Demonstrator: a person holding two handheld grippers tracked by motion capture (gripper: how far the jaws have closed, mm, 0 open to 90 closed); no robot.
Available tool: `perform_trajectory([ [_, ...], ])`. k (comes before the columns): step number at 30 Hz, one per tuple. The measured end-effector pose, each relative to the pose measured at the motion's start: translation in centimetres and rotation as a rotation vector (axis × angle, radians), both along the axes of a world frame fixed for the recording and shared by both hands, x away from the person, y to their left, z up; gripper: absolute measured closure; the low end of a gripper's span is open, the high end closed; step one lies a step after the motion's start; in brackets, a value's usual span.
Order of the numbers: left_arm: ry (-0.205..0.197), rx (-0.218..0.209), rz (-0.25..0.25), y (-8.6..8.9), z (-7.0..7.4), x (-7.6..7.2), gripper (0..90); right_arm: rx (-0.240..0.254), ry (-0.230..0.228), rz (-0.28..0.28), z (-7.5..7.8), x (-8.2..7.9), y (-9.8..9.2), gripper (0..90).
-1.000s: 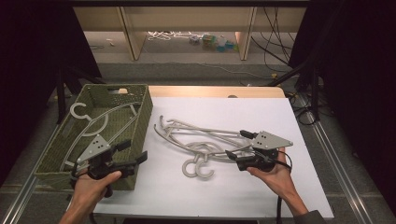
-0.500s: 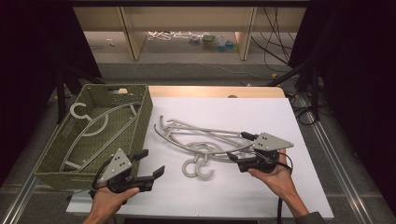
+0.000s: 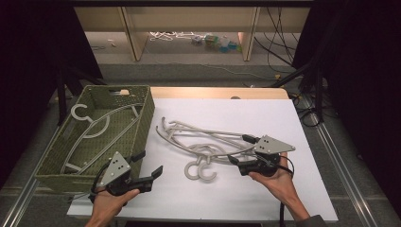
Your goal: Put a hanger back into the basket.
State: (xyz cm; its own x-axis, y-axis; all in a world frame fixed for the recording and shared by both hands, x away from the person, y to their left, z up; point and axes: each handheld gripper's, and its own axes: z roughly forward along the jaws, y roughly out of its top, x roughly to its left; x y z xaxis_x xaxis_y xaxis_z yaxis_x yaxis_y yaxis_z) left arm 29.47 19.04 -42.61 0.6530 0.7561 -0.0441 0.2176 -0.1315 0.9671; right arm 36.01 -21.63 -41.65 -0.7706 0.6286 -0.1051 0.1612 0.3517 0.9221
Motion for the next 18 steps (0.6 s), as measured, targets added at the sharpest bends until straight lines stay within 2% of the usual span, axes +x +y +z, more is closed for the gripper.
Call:
perform_trajectory([
  [1,0.008,0.009,0.006,0.0,0.0,-0.1,19.9,0.001,0.004,-0.006,0.0,0.0,0.0,15.9],
  [3,-0.002,0.017,-0.005,0.0,0.0,-0.1,19.9,0.002,0.004,-0.019,0.0,-0.1,0.0,15.8],
  [5,0.002,0.02,-0.009,0.0,0.0,-0.1,19.9,0.003,-0.015,-0.022,-0.1,0.0,0.2,16.0],
  [7,0.012,0.007,-0.009,0.0,-0.1,-0.2,19.9,-0.007,-0.021,-0.017,-0.1,0.2,0.4,16.0],
  [10,0.006,0.004,-0.016,0.0,-0.1,-0.2,19.7,-0.063,0.003,0.004,-0.2,0.8,0.4,16.0],
  [14,0.011,0.011,-0.01,0.0,-0.1,-0.2,19.7,-0.153,0.035,0.061,-0.4,2.3,0.5,18.2],
  [16,0.009,0.016,-0.012,0.0,-0.1,-0.2,19.7,-0.187,0.084,0.101,-0.7,3.1,0.8,19.2],
  [18,0.011,0.01,-0.009,0.0,-0.1,-0.2,19.7,-0.223,0.094,0.125,-1.0,3.6,1.0,22.6],
])
